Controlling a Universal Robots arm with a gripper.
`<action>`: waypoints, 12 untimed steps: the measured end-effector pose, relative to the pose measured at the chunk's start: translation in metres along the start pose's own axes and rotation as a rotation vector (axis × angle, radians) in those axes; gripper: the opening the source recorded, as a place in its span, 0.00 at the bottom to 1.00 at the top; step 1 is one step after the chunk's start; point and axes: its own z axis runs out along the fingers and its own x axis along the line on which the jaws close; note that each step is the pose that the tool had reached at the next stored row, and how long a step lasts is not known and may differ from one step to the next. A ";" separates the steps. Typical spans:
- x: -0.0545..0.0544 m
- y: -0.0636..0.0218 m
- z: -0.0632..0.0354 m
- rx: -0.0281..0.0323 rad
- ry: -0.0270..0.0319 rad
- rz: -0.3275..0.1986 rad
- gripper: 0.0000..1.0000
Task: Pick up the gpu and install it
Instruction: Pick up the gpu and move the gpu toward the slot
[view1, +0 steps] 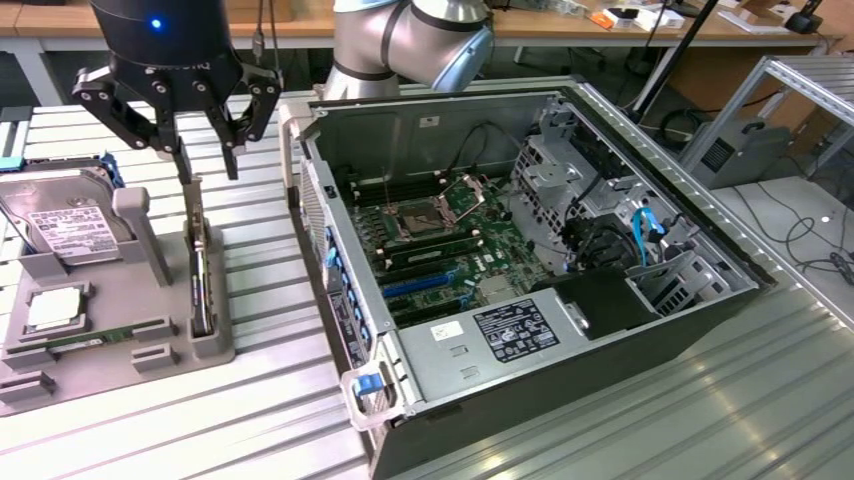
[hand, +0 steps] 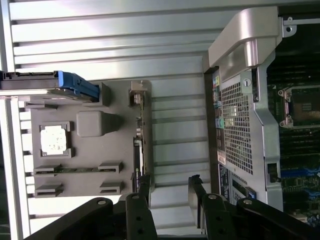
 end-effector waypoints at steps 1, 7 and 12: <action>0.000 0.0000 0.0002 0.0000 0.0000 0.000 0.44; 0.000 -0.0001 0.0019 0.0001 0.0000 0.000 0.44; 0.000 -0.0002 0.0035 0.0001 0.0000 0.000 0.44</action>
